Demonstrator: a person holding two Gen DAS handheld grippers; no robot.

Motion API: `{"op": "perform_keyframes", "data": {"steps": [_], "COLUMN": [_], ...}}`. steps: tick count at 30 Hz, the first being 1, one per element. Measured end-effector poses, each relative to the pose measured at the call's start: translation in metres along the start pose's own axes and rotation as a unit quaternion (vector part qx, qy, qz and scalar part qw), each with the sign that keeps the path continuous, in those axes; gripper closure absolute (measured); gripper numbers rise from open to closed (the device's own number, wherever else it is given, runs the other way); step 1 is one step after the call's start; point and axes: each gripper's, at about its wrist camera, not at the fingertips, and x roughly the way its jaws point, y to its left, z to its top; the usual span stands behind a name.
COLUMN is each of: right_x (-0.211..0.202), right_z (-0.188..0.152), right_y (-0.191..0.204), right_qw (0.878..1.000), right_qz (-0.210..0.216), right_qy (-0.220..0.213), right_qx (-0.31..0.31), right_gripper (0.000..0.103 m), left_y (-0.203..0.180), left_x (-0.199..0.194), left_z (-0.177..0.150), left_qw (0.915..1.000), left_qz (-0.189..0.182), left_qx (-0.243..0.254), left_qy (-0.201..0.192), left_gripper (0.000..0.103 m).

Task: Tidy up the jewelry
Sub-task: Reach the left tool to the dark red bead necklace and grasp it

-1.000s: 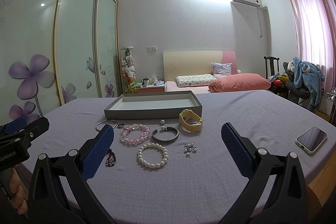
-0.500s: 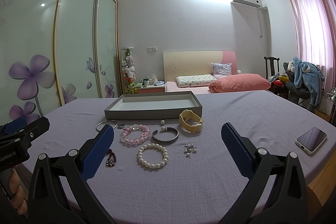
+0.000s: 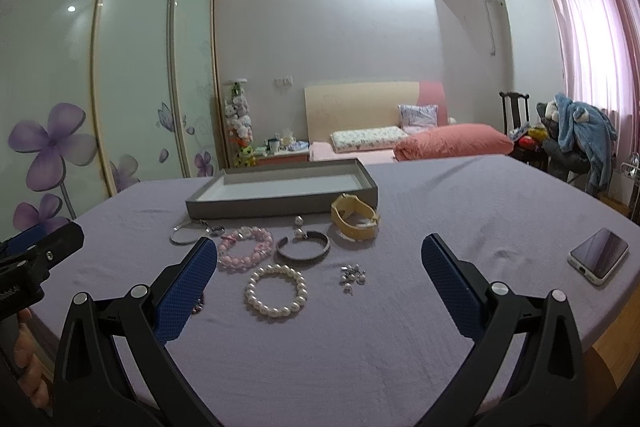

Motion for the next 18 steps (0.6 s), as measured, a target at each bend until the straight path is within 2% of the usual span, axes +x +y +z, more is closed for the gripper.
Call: {"op": "perform_keyframes", "data": {"steps": [9, 14, 18], "right_x": [0.027, 0.036, 0.043], "right_z": [-0.010, -0.012, -0.014], "right_y": [-0.009, -0.013, -0.018], "right_qw": [0.999, 0.999, 0.998], "right_qz": [-0.001, -0.006, -0.007], "right_qy": [0.034, 0.049, 0.055], "right_qx": [0.007, 0.014, 0.019], "right_gripper": [0.002, 0.002, 0.002], "left_y": [0.001, -0.012, -0.015], "left_x": [0.050, 0.088, 0.116], "left_z": [-0.005, -0.013, -0.019], "left_qw": [0.9979, 0.9891, 0.9796], "left_qz": [-0.013, -0.020, -0.020], "left_qx": [0.007, 0.048, 0.052], "left_qy": [0.064, 0.137, 0.193], "left_gripper": [0.004, 0.004, 0.004]}}
